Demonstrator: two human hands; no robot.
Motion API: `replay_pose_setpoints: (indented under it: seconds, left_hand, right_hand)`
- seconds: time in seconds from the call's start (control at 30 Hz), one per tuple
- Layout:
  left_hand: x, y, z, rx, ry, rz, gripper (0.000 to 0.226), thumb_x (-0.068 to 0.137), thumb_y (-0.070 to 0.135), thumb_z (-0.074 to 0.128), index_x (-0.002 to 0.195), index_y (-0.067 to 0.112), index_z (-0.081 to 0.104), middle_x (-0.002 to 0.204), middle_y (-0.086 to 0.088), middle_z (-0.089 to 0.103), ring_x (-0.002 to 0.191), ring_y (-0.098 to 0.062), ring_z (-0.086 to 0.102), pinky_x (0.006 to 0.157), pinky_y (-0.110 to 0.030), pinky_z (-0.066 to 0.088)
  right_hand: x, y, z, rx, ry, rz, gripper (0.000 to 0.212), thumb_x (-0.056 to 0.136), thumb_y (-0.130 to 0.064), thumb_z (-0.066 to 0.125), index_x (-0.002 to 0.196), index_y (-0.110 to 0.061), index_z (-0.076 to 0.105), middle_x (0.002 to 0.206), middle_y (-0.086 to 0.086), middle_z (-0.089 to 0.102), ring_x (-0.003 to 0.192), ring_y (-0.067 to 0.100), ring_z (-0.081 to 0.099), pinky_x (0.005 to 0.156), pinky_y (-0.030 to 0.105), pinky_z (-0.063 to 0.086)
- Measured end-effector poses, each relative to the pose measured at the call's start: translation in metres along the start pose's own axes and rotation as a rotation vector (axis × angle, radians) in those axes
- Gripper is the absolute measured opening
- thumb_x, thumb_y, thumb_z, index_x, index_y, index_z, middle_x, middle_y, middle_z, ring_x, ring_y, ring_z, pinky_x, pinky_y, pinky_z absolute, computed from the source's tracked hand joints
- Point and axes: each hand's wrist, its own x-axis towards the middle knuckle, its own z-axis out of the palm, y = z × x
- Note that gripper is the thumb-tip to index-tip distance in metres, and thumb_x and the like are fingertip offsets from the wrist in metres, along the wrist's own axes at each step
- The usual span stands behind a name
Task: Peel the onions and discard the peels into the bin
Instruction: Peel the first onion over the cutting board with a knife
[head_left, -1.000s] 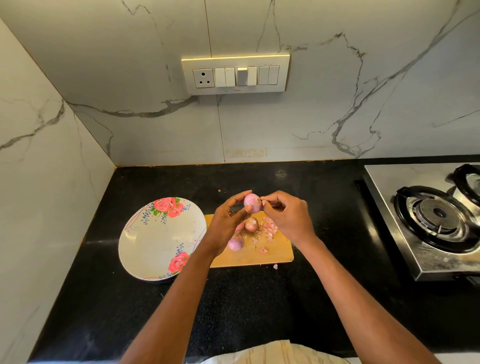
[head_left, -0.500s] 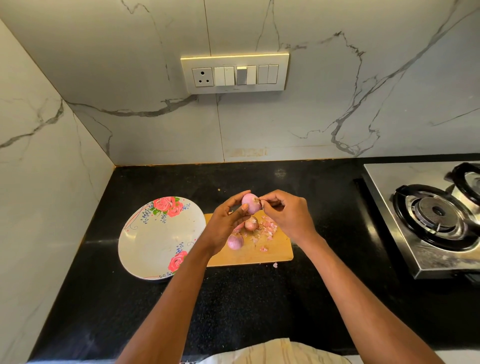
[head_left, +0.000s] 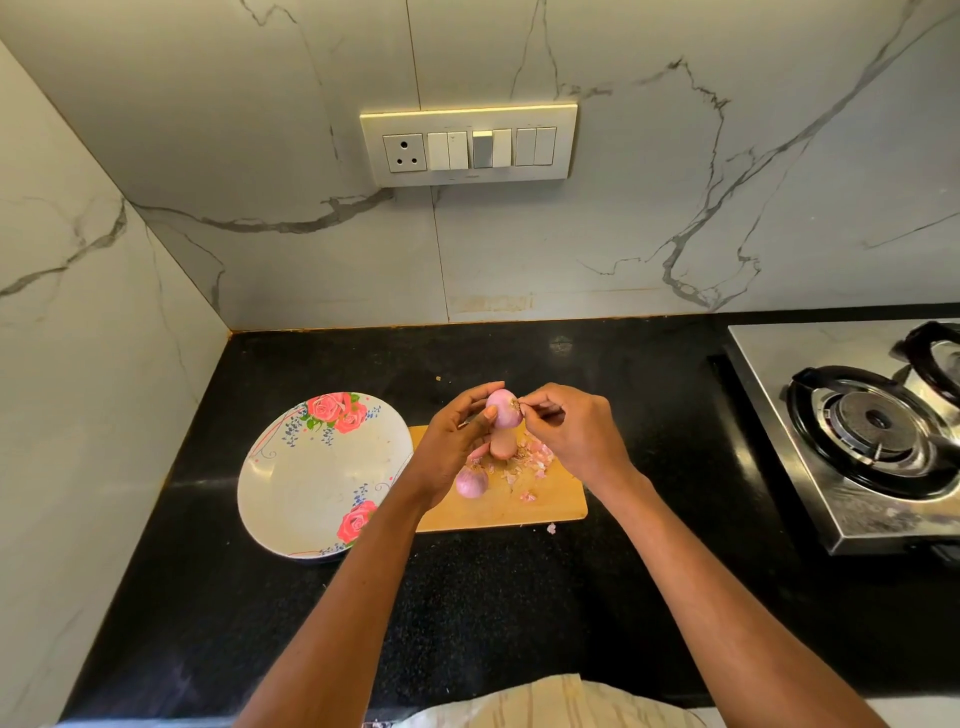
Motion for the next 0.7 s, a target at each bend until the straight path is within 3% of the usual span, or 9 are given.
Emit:
replay_pose_setpoints:
  seconds: [0.13,0.23,0.3,0.43,0.7]
  left_hand:
    - [-0.001,0.0016,0.001,-0.031,0.005,-0.016,0.035,0.105,0.031,0.052,0.139,0.035,0.054,0.138,0.008,0.06,0.126,-0.014,0.059,0.109,-0.041,0.05]
    - [-0.0031,0.0045,0.0012,-0.048,0.014,-0.014,0.042,0.095,0.045,0.058,0.137,0.038,0.054,0.138,0.01,0.059,0.127,-0.015,0.058,0.109,-0.041,0.05]
    - [-0.0029,0.0044,0.0025,-0.043,0.016,0.0,0.049,0.09,0.05,0.059,0.137,0.038,0.055,0.138,0.01,0.06,0.127,-0.015,0.058,0.109,-0.04,0.05]
    - [-0.0002,0.0022,0.0031,-0.015,0.024,-0.004,0.036,0.103,0.035,0.052,0.138,0.037,0.054,0.141,0.008,0.058,0.128,-0.016,0.057,0.109,-0.04,0.049]
    - [-0.0019,0.0006,0.003,-0.035,0.014,-0.034,0.032,0.105,0.033,0.052,0.136,0.041,0.054,0.14,0.009,0.059,0.128,-0.016,0.058,0.107,-0.037,0.051]
  right_hand:
    - [0.0003,0.0031,0.0004,0.062,0.001,0.072,0.023,0.093,-0.015,0.072,0.116,-0.017,0.072,0.102,-0.015,0.069,0.094,-0.018,0.061,0.079,0.002,0.047]
    - [0.0016,0.0012,-0.0005,0.124,-0.053,0.104,0.03,0.094,-0.023,0.072,0.124,-0.019,0.07,0.106,-0.017,0.069,0.098,-0.015,0.063,0.081,0.003,0.048]
    - [0.0008,-0.0018,0.0001,0.149,-0.071,0.097,0.029,0.092,-0.029,0.074,0.119,-0.02,0.073,0.106,-0.014,0.071,0.099,-0.007,0.065,0.081,0.006,0.05]
    - [-0.0017,0.0,0.0017,0.092,-0.025,0.06,0.019,0.092,-0.025,0.074,0.111,-0.019,0.076,0.102,-0.007,0.074,0.094,0.002,0.068,0.079,0.008,0.051]
    - [-0.0001,0.0002,0.0041,0.047,-0.015,0.068,0.014,0.094,-0.018,0.071,0.108,-0.021,0.075,0.099,-0.016,0.069,0.09,-0.009,0.063,0.079,0.005,0.048]
